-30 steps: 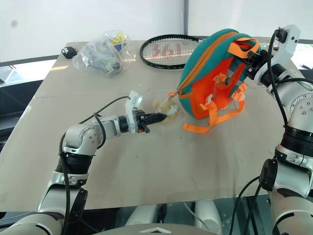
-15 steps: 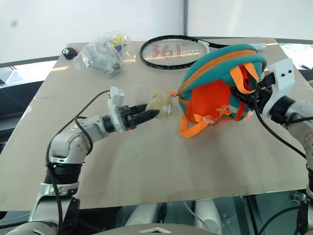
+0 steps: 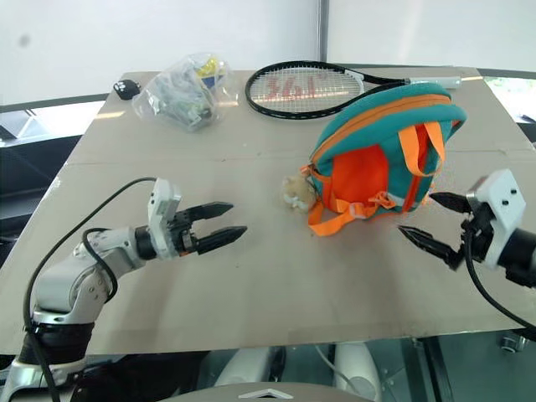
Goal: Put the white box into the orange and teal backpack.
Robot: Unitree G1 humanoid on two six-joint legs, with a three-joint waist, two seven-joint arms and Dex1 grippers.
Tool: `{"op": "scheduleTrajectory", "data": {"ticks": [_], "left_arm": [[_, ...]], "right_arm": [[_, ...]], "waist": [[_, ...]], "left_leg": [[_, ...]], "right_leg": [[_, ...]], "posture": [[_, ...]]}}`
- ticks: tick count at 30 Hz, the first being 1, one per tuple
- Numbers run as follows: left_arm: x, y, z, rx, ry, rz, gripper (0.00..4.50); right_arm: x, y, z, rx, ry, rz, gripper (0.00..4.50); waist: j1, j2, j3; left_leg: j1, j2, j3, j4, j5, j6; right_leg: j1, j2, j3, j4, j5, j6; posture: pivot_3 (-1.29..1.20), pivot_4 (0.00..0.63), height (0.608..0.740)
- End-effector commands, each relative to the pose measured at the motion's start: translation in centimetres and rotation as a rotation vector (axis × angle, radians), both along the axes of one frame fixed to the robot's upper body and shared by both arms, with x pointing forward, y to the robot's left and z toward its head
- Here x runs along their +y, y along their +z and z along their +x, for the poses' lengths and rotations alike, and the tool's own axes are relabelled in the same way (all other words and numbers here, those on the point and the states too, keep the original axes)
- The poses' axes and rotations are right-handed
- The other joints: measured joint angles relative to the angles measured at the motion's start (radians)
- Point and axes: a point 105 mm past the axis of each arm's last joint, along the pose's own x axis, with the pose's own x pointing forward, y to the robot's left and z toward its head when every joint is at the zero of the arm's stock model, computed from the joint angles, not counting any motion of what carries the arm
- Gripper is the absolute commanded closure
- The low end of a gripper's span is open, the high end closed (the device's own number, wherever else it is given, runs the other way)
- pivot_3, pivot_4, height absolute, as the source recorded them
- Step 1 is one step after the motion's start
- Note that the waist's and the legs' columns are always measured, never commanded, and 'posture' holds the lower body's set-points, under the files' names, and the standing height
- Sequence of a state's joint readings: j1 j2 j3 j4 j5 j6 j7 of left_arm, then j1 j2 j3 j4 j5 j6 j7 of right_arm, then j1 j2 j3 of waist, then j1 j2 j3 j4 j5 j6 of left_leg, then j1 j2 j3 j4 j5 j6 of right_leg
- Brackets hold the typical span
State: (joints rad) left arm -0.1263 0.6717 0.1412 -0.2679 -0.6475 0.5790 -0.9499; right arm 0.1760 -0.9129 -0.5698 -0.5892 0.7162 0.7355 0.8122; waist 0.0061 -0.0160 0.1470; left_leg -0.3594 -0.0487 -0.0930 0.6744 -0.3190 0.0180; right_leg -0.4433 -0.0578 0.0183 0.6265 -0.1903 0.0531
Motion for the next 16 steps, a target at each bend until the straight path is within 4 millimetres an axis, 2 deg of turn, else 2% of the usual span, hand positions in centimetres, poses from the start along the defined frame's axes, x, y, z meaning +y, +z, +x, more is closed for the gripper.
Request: {"op": "scheduleTrajectory", "data": {"ticks": [1,5,10,16], "left_arm": [[0.4,0.9,-0.9,-0.091,0.007,0.056,0.00],[1.4,0.8,-1.8,-0.104,0.028,0.073,0.00],[3.4,0.3,-3.0,-0.078,0.068,0.114,0.00],[3.1,-0.4,-3.4,-0.037,0.066,0.104,0.00]], "right_arm": [[-1.7,0.7,-0.2,-0.072,-0.064,-0.063,0.02],[-2.6,-0.4,-1.6,-0.042,-0.079,-0.081,0.02],[-4.5,-1.7,-3.5,-0.012,-0.128,-0.127,0.02],[-4.9,-2.1,-3.3,-0.018,-0.135,-0.143,0.02]], "waist": [[0.000,0.000,0.000],[0.007,0.000,0.001],[0.007,0.000,0.001],[0.006,0.000,0.001]], "left_leg": [[0.002,0.000,0.001,0.000,0.000,0.000],[0.012,0.001,0.002,-0.001,-0.003,0.004],[0.014,0.002,0.003,-0.001,-0.003,0.005],[0.017,0.002,0.005,-0.001,-0.004,0.007]], "right_leg": [[0.001,0.000,0.001,0.000,0.000,0.000],[0.012,0.001,0.001,-0.002,-0.001,0.000],[0.013,0.002,0.002,-0.002,-0.001,0.000],[0.017,0.003,0.003,-0.003,-0.001,0.000]], "posture": [[0.00,0.150,0.740],[0.00,0.150,0.740],[0.00,0.150,0.740],[0.00,0.150,0.740]]}}
